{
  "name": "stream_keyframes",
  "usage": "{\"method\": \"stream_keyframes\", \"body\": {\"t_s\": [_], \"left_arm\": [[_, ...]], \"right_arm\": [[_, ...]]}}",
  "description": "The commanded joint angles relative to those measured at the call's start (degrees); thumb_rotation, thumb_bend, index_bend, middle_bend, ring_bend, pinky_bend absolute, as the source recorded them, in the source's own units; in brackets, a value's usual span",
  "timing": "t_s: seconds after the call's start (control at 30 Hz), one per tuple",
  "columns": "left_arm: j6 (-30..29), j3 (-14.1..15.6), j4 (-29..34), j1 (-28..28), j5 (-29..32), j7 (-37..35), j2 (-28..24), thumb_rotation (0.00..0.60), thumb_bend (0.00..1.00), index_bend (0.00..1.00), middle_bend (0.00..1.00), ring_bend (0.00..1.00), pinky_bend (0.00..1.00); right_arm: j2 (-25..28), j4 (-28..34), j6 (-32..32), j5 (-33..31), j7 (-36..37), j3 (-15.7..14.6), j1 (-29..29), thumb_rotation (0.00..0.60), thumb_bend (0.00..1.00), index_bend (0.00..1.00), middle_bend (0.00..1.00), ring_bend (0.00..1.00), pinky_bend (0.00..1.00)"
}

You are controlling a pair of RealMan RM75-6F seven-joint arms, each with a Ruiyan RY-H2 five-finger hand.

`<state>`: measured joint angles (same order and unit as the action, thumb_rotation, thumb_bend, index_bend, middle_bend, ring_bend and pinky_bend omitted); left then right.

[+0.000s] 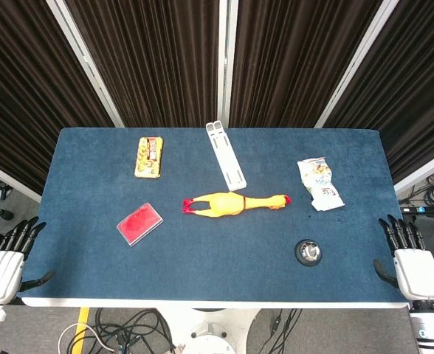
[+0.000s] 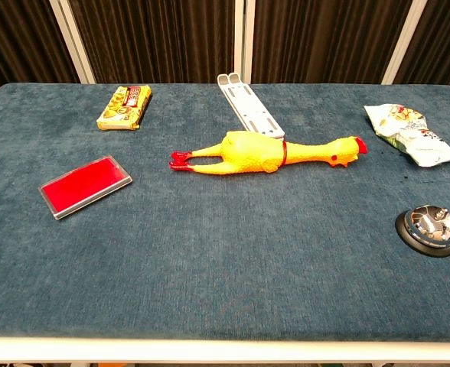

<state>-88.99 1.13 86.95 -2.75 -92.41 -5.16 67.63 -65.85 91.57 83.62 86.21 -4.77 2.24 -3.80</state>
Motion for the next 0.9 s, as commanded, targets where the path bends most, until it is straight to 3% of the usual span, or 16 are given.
{"method": "stream_keyframes", "body": {"t_s": [0.03, 0.67, 0.83, 0.9], "left_arm": [[0.2, 0.1, -0.3, -0.1, -0.1, 0.0, 0.1, 0.600, 0.12, 0.10, 0.03, 0.00, 0.15], [-1.6, -0.7, -0.9, 0.0, -0.6, 0.0, 0.3, 0.600, 0.12, 0.10, 0.03, 0.00, 0.15], [-1.5, -0.5, -1.8, 0.4, -0.2, -0.5, 0.9, 0.600, 0.12, 0.10, 0.03, 0.00, 0.15], [-1.3, -0.5, -2.5, 0.4, 0.4, -1.1, 1.5, 0.600, 0.12, 0.10, 0.03, 0.00, 0.15]], "right_arm": [[0.2, 0.0, 0.0, 0.1, -0.1, -0.1, 0.0, 0.600, 0.27, 0.00, 0.00, 0.00, 0.00], [-1.4, -1.2, -0.2, 1.5, 0.3, -0.4, -0.6, 0.600, 0.29, 0.00, 0.00, 0.00, 0.00], [-1.5, -1.9, -0.1, 2.5, -0.3, -1.0, -0.6, 0.600, 0.37, 0.00, 0.00, 0.00, 0.00], [-1.6, -2.5, 0.1, 2.4, -0.4, -0.7, -0.7, 0.600, 0.55, 0.00, 0.01, 0.00, 0.00]]}}
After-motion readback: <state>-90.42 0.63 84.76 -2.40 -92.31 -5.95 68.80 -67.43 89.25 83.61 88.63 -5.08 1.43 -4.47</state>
